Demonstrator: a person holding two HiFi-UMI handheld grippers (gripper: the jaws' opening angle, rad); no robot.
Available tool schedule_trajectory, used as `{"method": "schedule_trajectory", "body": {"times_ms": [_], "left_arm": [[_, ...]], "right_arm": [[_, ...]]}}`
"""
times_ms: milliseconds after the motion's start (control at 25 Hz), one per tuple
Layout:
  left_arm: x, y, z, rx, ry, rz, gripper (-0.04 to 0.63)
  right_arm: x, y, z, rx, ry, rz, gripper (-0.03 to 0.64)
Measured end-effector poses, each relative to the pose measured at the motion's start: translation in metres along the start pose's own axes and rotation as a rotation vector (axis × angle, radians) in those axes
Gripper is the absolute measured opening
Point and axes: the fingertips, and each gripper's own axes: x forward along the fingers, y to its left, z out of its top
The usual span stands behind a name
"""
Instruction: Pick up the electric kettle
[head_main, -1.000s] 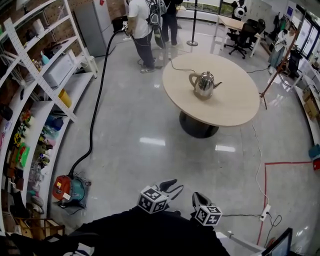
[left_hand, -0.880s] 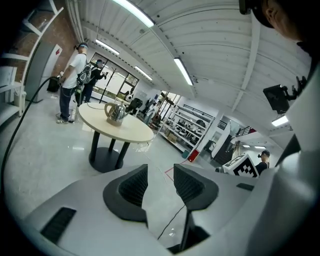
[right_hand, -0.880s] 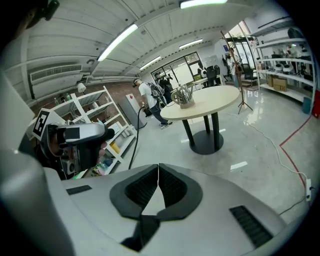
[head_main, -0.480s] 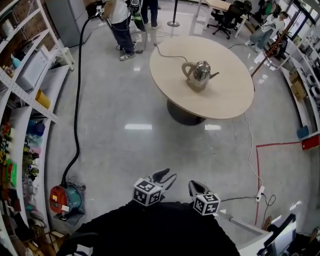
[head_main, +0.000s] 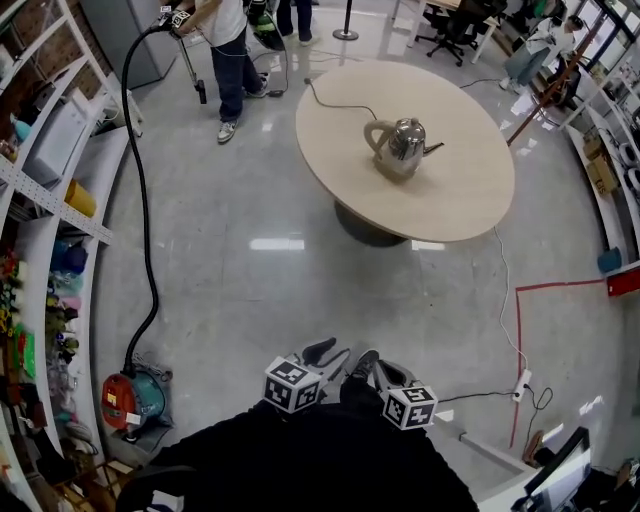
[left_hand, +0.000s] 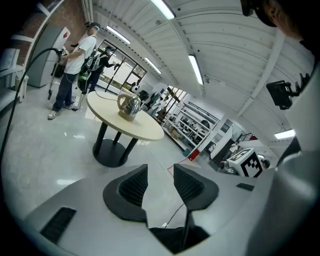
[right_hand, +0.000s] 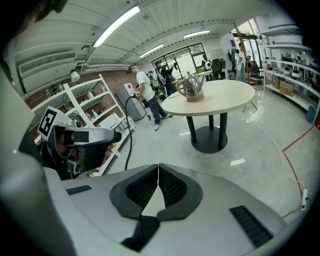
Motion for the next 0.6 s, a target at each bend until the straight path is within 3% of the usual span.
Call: {"method": "schedule_trajectory", "body": {"times_ms": [240,360,600], "left_arm": [[0.023,0.008,0.038,0.049,-0.041,0.101,0.175],[0.048,-0.007,0.056,0.053,-0.064,0.135,0.175],[0.114,-0.057,0.086,0.160,-0.057,0.148,0.175]], "right_arm": [[0.022,-0.026,0.044,-0.046,-0.021,0.093,0.014],[0.014,-0.056,0.071,-0.064,-0.051,0.120,0.014],[-0.004,-0.133,0.115,-0.020,-0.114,0.126,0.014]]}}
